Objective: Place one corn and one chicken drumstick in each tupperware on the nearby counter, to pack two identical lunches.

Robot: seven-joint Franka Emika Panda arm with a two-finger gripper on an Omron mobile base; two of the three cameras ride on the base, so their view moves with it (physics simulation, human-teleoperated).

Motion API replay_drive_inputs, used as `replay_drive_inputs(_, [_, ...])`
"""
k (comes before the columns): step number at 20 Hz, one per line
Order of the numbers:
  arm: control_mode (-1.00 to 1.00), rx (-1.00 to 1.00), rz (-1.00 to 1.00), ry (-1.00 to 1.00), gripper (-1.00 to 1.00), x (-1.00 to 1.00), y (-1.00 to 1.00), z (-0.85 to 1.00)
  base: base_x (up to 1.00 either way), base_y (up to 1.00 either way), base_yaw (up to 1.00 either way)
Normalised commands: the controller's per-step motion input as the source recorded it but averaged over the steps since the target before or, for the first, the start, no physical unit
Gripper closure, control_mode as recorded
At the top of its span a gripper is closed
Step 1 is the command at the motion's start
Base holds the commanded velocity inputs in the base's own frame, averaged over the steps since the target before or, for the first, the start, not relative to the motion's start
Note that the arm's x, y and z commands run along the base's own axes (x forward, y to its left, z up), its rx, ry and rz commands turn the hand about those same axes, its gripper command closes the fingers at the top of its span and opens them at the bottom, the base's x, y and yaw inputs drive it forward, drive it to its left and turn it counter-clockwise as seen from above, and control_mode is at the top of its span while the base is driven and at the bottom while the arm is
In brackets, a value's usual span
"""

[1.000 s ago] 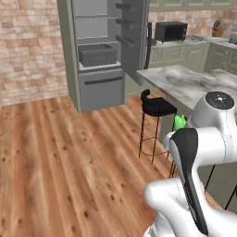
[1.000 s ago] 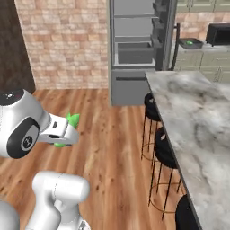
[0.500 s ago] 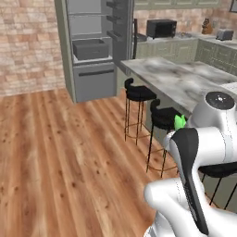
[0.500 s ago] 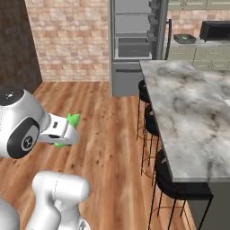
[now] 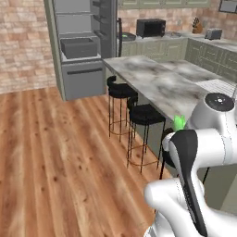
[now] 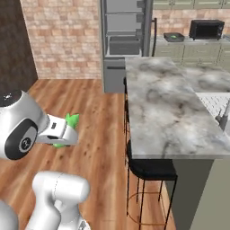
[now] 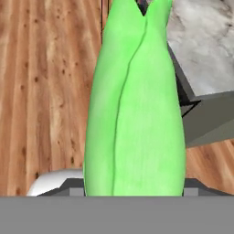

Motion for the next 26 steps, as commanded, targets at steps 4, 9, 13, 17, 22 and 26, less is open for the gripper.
replay_drive_inputs(4, [1.00,0.00,0.00,0.00,1.00,0.00,0.00,0.00,-0.15,-0.81,0.00])
replay_drive_inputs(9, [1.00,0.00,0.00,0.00,1.00,0.00,0.00,0.00,-0.62,-0.41,0.04])
replay_drive_inputs(13, [1.00,0.00,0.00,0.00,1.00,0.00,0.00,0.00,-0.69,-0.44,0.03])
replay_drive_inputs(17, [1.00,0.00,0.00,0.00,1.00,0.00,0.00,0.00,-0.17,-0.71,0.00])
replay_drive_inputs(22, [1.00,0.00,0.00,0.00,1.00,0.00,0.00,0.00,0.00,-0.98,0.00])
replay_drive_inputs(26, [1.00,0.00,0.00,0.00,1.00,0.00,0.00,0.00,0.02,-0.99,0.00])
